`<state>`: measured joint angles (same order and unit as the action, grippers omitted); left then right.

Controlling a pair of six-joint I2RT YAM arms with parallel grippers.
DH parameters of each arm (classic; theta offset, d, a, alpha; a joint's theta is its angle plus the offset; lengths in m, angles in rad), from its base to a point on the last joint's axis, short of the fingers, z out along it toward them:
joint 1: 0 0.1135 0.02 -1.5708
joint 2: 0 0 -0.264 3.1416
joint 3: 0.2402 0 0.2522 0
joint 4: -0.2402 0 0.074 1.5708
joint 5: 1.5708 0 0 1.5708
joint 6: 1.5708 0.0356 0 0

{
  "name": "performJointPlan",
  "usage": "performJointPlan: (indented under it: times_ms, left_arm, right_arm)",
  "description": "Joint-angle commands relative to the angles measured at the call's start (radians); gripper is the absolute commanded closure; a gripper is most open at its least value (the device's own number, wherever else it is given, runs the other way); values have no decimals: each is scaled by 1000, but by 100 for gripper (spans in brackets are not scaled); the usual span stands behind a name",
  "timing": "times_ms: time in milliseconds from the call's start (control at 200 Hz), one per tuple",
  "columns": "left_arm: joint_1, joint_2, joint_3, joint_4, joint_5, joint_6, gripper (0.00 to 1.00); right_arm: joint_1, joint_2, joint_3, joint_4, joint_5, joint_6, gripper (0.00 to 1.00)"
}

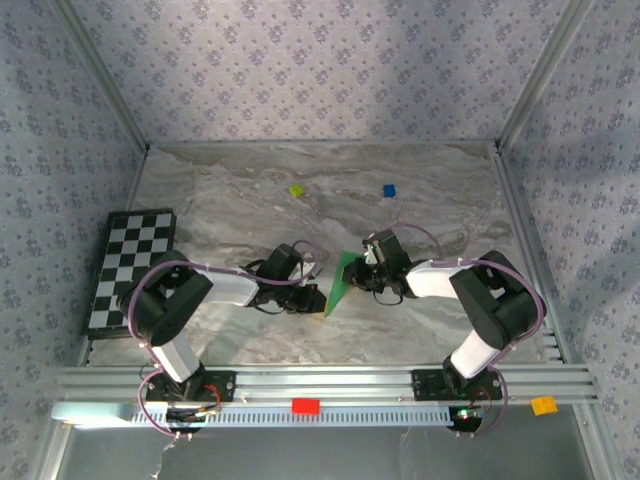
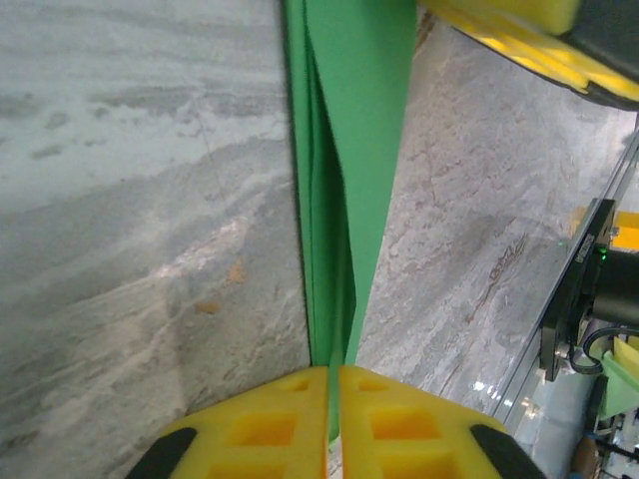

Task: Fold a paper plane with a square sheet of paper (pick it up from the middle)
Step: Fold the wing for the fifth time at the center of the table.

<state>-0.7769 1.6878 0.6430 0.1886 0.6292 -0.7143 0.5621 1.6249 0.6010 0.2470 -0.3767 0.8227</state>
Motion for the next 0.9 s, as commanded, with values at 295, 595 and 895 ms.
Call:
performJointPlan:
  times_ms: [295, 595, 895]
  left_arm:
    - [13, -244, 1, -120, -139, -56, 85]
    - [-4, -100, 133, -39, -27, -77, 96]
    - [-17, 33, 176, 14, -8, -91, 98]
  right_arm:
    - [-4, 38, -18, -105, 49, -2, 83]
    - [-7, 47, -21, -87, 39, 2, 83]
    - [-11, 61, -15, -78, 26, 6, 83]
